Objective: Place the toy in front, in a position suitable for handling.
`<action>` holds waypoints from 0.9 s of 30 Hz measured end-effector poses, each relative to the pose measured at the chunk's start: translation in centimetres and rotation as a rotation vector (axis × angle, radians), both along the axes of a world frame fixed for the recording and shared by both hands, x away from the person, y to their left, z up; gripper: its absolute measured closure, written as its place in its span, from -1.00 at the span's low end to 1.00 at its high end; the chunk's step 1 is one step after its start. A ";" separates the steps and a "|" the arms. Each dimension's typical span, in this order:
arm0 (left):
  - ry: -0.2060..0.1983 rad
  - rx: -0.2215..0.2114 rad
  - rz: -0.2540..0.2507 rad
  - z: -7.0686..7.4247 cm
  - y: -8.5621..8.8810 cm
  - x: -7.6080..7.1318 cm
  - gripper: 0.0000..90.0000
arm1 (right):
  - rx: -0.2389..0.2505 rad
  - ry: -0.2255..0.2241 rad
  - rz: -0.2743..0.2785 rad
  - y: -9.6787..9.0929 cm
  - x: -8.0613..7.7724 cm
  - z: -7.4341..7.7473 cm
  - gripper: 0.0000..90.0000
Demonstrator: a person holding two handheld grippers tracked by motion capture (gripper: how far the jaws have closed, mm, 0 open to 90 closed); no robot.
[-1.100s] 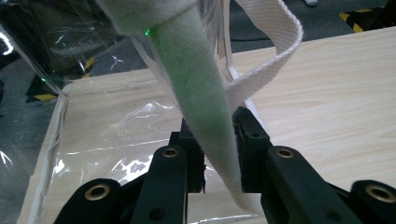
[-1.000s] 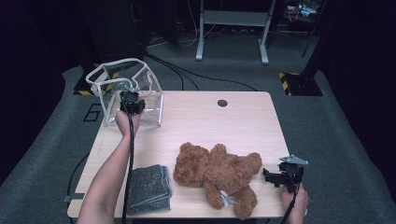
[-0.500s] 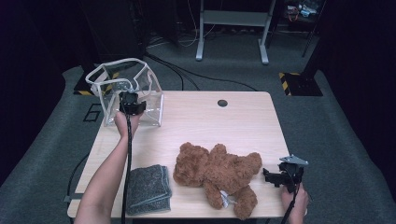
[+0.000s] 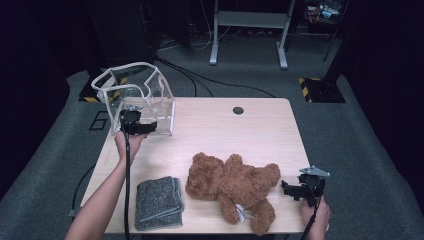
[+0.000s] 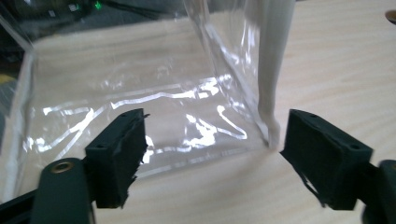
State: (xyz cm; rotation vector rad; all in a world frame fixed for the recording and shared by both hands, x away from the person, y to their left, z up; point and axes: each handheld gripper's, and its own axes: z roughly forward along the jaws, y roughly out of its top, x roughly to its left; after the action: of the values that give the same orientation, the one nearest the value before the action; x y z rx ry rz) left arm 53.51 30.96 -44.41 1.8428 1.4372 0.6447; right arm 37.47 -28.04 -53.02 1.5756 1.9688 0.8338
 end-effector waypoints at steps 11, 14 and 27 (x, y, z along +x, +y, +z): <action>0.015 0.011 -0.050 -2.5 2.4 -4.9 -0.68 | 0.000 0.000 0.000 0.0 0.0 0.0 -1.00; 0.072 0.020 -0.075 -3.8 3.2 -5.8 -0.71 | 0.000 0.000 0.000 0.0 0.0 0.0 -1.00; 0.120 0.094 -0.092 -7.9 4.3 -8.4 -0.75 | 0.001 0.001 -0.002 0.0 0.0 0.0 -1.00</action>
State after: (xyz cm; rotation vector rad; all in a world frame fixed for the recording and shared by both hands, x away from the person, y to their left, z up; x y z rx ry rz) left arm 45.13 35.26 -52.27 2.0389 1.4101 0.5732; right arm 37.48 -28.02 -53.00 1.5788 1.9680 0.8332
